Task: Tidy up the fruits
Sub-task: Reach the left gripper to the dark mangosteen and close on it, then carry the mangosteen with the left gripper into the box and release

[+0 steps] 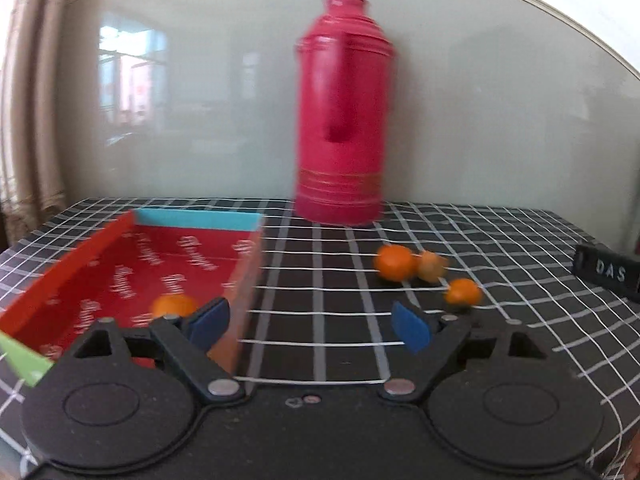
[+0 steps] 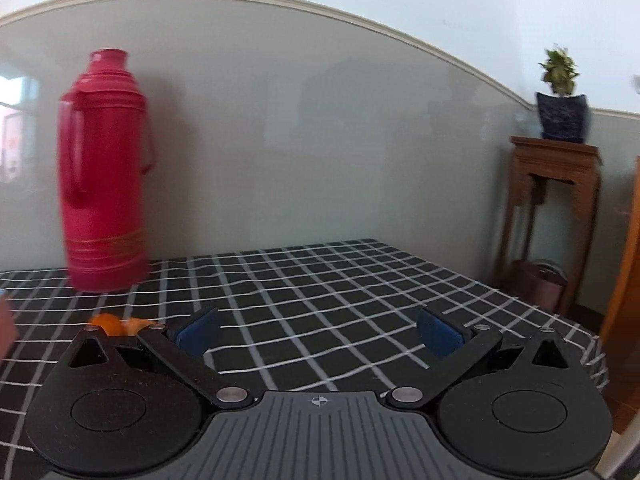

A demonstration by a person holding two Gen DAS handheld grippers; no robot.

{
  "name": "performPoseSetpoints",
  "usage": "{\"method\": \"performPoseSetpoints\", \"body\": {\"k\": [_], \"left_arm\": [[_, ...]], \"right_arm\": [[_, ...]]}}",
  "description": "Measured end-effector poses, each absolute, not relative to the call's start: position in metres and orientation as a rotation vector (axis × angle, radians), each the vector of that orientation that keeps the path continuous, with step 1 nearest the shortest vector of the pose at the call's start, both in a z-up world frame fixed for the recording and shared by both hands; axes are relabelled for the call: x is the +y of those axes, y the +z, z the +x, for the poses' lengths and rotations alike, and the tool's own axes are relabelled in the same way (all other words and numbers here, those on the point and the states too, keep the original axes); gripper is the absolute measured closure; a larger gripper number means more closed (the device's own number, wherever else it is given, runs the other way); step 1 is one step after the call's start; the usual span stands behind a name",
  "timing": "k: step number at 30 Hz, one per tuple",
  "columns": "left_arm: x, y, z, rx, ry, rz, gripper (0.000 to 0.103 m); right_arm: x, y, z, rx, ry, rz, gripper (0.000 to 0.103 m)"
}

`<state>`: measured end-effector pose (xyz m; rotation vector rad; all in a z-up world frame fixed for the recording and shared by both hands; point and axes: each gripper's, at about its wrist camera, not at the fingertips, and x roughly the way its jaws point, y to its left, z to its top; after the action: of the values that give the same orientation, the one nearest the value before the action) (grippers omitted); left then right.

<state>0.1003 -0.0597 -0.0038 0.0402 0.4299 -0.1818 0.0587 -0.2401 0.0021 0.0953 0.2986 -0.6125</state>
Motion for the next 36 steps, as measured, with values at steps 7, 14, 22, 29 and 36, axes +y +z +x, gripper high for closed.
{"method": "performPoseSetpoints", "body": {"k": [7, 14, 22, 29, 36], "left_arm": [[-0.1, -0.013, 0.105, 0.437, -0.276, 0.089, 0.032], [-0.132, -0.024, 0.114, 0.454, -0.338, 0.126, 0.039], [-0.157, -0.035, 0.128, 0.496, -0.376, 0.138, 0.048], [-0.161, -0.04, 0.142, 0.564, -0.381, 0.108, 0.065], [-0.156, -0.043, 0.149, 0.598, -0.388, 0.07, 0.075]], "right_arm": [[-0.265, -0.003, 0.049, 0.305, -0.682, 0.083, 0.0], [-0.29, -0.009, 0.034, 0.283, -0.827, 0.026, 0.0], [-0.317, -0.016, 0.026, 0.318, -0.855, 0.049, 0.0], [-0.328, -0.018, 0.025, 0.333, -0.835, 0.069, 0.0], [-0.326, -0.018, 0.032, 0.346, -0.812, 0.067, 0.0]]}}
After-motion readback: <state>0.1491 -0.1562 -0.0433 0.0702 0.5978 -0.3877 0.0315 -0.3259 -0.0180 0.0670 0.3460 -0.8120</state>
